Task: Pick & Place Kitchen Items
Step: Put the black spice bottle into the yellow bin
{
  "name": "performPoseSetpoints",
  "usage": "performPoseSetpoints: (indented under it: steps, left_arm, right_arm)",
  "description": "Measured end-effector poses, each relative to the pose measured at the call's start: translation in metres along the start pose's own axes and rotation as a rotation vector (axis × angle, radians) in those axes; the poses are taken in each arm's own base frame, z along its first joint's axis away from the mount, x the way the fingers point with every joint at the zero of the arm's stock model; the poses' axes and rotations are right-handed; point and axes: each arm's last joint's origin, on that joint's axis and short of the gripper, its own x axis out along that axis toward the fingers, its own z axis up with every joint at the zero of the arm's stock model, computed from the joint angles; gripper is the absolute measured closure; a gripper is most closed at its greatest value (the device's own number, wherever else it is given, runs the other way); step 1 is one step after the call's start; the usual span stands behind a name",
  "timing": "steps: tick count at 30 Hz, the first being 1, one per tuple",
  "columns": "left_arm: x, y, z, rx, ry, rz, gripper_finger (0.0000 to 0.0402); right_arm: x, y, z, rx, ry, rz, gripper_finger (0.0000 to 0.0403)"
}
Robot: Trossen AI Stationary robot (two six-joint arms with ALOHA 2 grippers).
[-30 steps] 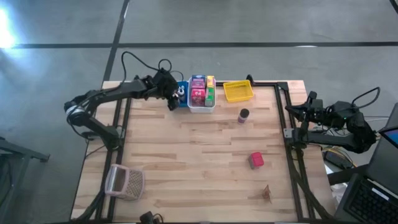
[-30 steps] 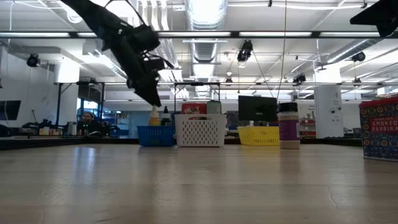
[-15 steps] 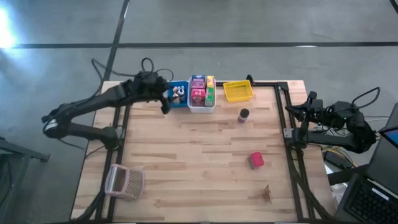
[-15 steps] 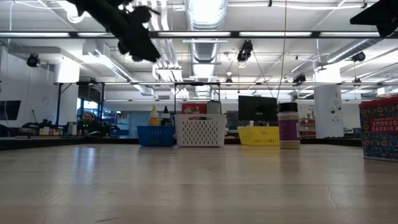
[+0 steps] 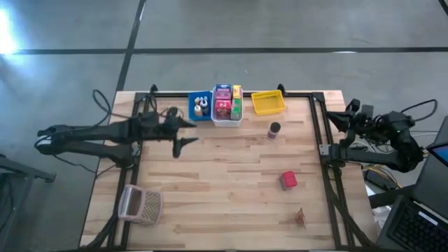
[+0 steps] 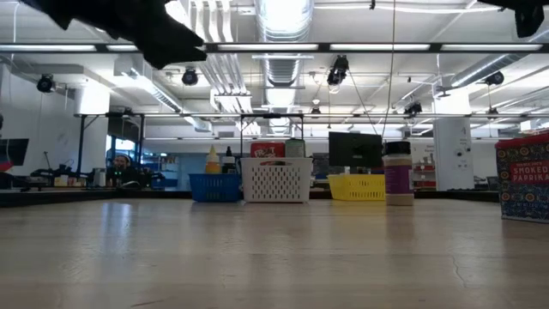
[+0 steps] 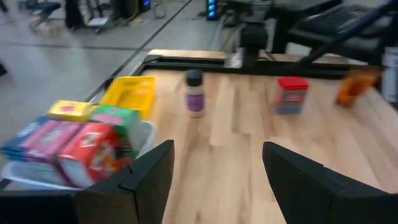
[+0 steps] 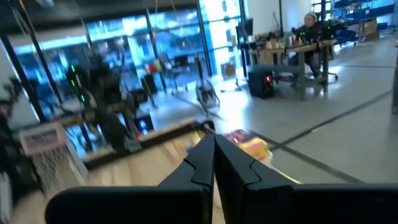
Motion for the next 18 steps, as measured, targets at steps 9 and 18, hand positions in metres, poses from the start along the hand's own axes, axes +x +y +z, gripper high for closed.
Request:
performPoseSetpoints:
  steps: [9, 18]
  left_arm:
    - [-0.018, -0.025, -0.063, 0.028, 0.023, -0.039, 0.0152]
    - [-0.025, -0.033, -0.113, 0.015, 0.009, -0.074, 0.0152]
  right_arm:
    - [0.036, 0.009, -0.012, -0.013, 0.132, -0.02, 0.0394]
    - [0.079, 0.018, -0.023, -0.123, 0.319, -0.113, 0.0394]
